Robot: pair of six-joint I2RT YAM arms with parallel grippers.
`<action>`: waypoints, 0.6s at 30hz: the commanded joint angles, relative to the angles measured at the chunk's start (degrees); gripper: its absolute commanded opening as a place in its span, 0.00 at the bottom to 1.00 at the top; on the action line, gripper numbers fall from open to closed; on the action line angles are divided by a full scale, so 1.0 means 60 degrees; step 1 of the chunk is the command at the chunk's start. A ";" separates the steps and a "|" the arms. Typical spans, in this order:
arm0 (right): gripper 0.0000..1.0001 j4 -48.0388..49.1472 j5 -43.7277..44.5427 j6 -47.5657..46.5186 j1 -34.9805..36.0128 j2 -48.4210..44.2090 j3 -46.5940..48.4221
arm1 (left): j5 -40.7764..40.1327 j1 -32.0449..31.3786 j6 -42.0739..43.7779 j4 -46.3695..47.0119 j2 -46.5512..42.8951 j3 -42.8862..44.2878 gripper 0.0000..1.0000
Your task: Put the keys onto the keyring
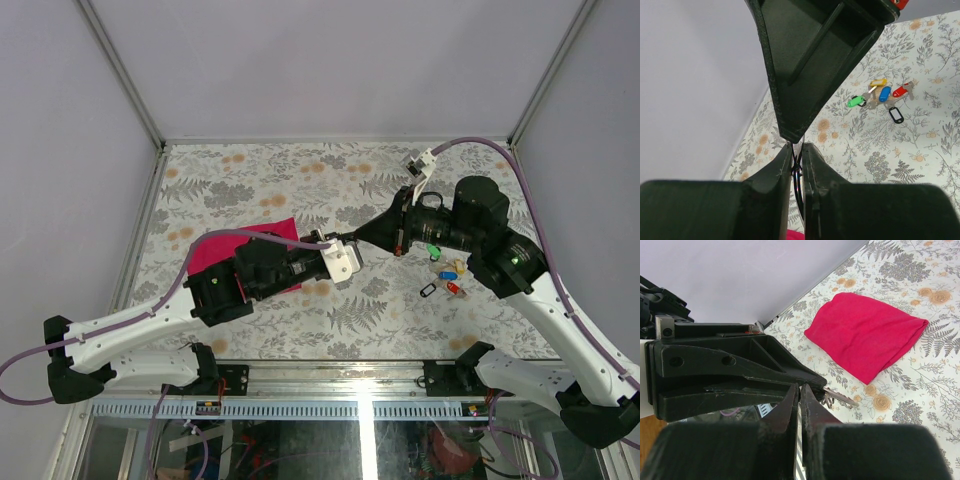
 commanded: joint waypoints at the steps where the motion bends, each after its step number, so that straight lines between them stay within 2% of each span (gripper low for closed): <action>1: 0.00 0.0596 -0.0037 0.0057 0.0005 -0.0319 0.0055 | -0.0296 0.0018 -0.0079 0.0607 -0.0045 0.0291 0.11; 8: 0.00 0.0639 0.0025 0.0060 0.0005 -0.0348 0.0100 | -0.0387 0.0023 -0.0064 0.0669 -0.0059 0.0306 0.16; 18: 0.00 0.0672 0.0029 0.0077 0.0005 -0.0370 0.0131 | -0.0565 0.0024 -0.0049 0.0732 -0.0045 0.0254 0.16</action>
